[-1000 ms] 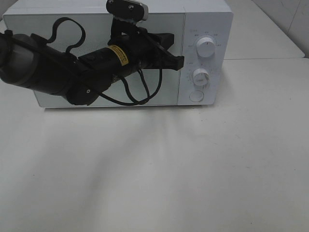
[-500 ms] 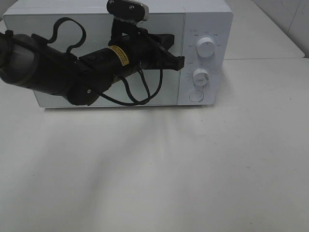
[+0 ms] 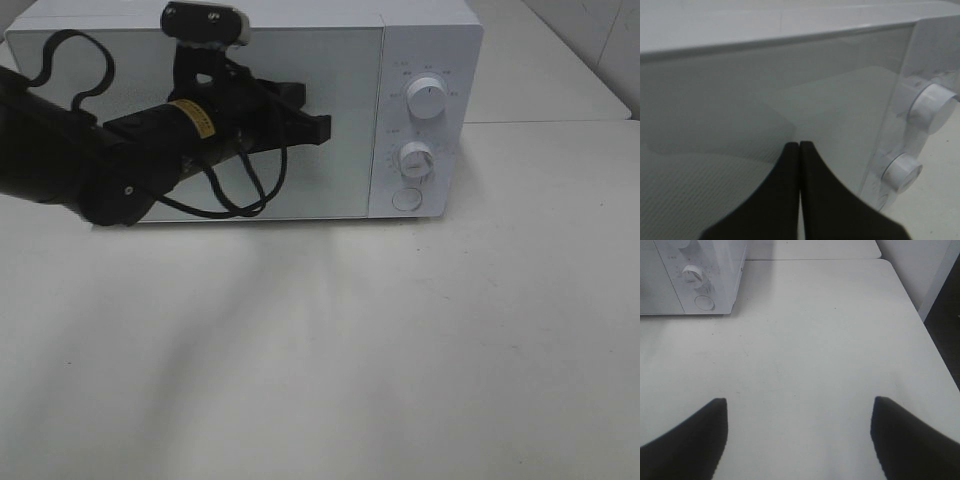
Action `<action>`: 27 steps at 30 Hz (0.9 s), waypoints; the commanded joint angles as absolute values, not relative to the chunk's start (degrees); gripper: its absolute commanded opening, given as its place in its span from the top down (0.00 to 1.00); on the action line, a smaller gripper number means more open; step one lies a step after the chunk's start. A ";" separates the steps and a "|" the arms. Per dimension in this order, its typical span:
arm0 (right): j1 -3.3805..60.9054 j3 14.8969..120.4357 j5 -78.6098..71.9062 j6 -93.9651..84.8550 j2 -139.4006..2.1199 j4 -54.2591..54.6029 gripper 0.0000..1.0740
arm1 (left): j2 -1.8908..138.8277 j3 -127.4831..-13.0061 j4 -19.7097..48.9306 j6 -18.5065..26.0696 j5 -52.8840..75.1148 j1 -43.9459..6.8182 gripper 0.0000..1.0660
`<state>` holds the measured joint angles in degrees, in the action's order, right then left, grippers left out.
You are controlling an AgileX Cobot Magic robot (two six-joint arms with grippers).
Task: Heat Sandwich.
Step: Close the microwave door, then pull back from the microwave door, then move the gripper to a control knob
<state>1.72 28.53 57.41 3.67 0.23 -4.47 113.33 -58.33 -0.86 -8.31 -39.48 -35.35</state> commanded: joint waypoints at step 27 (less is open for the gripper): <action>1.32 28.48 57.12 3.55 1.83 -4.47 0.29 | 84.86 -37.30 0.80 -8.94 1.89 -35.07 0.08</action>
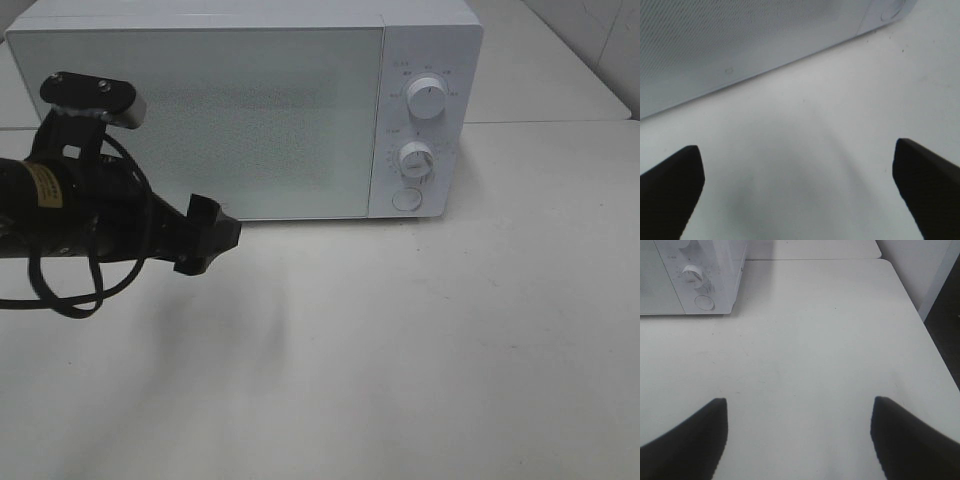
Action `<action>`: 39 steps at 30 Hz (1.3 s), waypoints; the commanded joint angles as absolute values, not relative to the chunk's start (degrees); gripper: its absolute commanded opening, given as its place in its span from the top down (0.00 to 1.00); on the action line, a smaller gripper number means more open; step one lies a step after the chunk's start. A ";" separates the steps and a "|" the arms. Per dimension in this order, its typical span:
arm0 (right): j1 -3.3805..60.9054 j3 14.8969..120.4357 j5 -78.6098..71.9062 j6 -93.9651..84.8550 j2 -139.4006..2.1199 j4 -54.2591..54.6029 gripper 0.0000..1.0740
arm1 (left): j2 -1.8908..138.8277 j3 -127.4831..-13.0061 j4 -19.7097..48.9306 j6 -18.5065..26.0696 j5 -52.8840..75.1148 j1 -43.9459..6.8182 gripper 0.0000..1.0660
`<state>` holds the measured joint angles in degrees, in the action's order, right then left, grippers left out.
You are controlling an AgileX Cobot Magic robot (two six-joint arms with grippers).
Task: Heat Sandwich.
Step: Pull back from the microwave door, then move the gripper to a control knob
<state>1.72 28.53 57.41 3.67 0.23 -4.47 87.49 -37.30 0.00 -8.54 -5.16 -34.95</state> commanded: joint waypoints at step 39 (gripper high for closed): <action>1.32 28.48 57.12 3.55 1.83 -4.47 0.29 | 78.67 -42.69 3.50 -3.67 59.30 -1.72 0.08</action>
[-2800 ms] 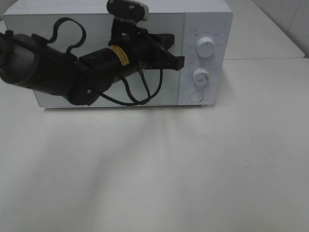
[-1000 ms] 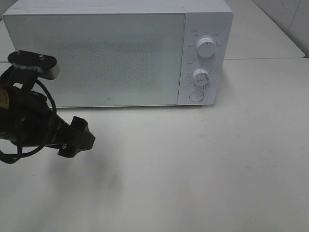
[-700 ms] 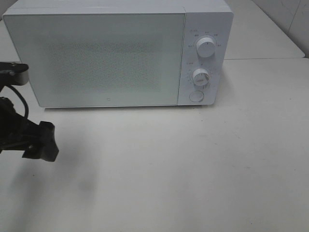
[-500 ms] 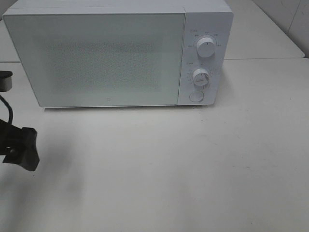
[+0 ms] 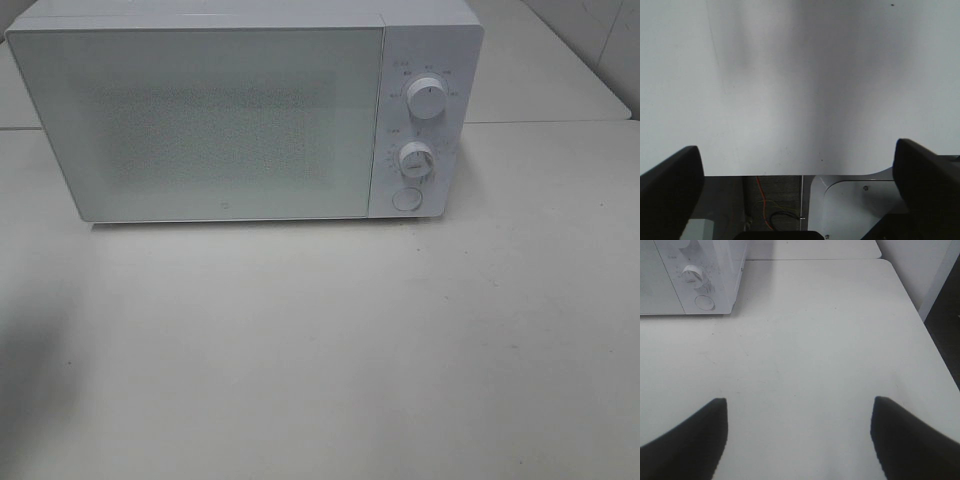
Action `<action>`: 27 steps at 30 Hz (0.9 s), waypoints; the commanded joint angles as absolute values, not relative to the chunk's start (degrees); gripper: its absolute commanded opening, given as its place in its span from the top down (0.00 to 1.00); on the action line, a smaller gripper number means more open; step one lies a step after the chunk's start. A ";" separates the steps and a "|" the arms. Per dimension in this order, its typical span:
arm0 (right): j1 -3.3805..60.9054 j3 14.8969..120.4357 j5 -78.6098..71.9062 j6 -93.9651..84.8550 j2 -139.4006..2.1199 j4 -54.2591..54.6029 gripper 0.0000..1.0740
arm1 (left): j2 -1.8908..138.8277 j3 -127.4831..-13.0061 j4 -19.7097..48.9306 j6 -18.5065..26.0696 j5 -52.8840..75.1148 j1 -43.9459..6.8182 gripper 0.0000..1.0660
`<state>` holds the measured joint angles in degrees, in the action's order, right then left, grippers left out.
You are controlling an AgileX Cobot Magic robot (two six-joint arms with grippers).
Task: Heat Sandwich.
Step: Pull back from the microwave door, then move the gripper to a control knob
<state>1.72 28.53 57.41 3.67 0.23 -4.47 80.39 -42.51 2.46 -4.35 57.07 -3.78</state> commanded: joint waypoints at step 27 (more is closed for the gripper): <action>1.32 28.48 57.12 3.55 1.83 -4.47 0.29 | 20.91 -30.48 -1.60 -2.41 62.80 4.41 0.08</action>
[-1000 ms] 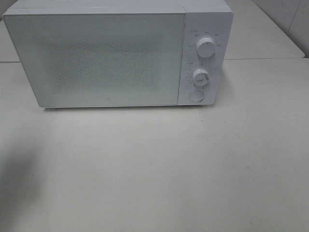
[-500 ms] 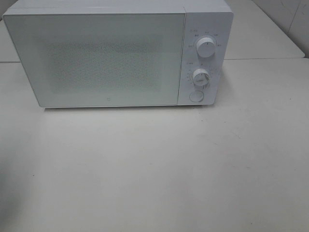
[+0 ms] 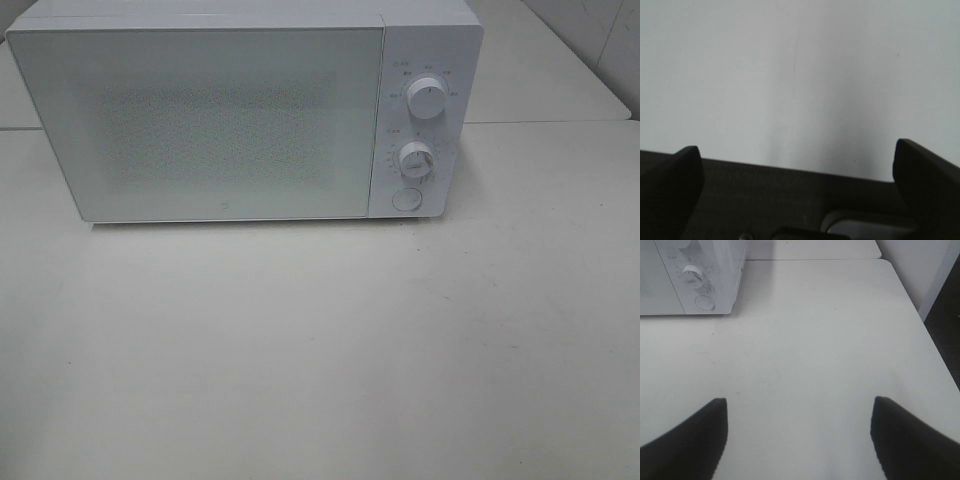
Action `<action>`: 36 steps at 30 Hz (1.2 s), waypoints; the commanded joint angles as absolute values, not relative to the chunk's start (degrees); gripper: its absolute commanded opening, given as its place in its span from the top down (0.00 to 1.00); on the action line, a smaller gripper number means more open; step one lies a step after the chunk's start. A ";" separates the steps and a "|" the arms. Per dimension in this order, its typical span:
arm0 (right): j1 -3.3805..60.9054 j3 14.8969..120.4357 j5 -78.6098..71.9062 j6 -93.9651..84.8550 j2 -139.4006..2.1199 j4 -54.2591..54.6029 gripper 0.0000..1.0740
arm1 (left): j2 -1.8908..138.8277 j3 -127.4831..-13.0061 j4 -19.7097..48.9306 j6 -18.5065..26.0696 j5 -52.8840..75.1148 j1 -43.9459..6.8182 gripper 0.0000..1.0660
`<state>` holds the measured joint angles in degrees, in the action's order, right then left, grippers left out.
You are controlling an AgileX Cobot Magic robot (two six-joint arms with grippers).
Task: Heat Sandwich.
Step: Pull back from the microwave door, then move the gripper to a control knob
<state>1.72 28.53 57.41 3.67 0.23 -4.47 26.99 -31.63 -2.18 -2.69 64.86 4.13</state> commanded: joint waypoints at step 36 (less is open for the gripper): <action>1.32 28.48 57.12 3.50 1.60 -4.47 0.29 | -1.20 -29.62 -0.74 -2.35 61.31 4.41 0.08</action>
